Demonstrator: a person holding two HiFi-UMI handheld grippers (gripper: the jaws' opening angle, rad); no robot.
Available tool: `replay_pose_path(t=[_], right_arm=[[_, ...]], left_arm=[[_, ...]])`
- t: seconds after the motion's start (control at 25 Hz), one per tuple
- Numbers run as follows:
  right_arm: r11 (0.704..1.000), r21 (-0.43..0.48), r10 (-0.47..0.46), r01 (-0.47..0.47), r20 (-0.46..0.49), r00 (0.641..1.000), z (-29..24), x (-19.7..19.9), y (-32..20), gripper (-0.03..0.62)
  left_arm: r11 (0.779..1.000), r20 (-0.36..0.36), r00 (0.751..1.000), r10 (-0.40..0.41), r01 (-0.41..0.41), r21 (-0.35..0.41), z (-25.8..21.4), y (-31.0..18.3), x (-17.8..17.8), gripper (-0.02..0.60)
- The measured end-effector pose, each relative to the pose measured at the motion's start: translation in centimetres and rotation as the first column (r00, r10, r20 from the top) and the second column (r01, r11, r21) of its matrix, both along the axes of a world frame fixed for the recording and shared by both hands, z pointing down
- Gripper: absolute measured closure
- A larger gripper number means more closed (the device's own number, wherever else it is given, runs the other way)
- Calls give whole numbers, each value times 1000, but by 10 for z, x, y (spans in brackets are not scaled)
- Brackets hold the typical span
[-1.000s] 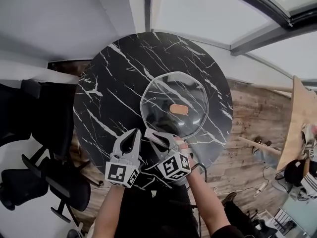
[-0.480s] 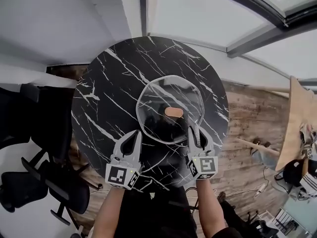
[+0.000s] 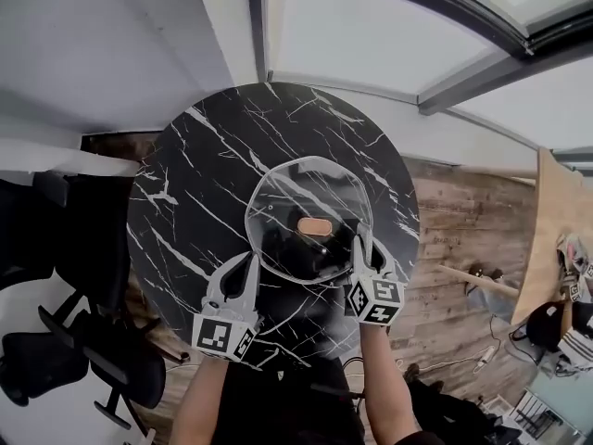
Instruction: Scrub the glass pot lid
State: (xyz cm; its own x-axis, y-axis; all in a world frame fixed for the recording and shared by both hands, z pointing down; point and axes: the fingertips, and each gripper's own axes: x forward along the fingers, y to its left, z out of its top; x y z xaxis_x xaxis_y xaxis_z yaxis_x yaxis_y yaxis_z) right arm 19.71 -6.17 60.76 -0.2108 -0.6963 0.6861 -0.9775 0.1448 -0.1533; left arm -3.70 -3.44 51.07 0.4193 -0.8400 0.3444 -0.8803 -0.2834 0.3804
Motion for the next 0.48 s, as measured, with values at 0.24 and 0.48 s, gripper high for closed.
replay_pose_path(t=[0.24, 0.48], right_arm=[[998, -45, -49, 50, 32, 998, 1, -11, -30, 516], [990, -92, -99, 104, 55, 994, 2, -31, -62, 516]], left_arm=[[1000, -7, 1000, -4, 4, -4, 4, -14, -3, 578], [1000, -14, 1000, -25, 25, -12, 9, -26, -13, 578]])
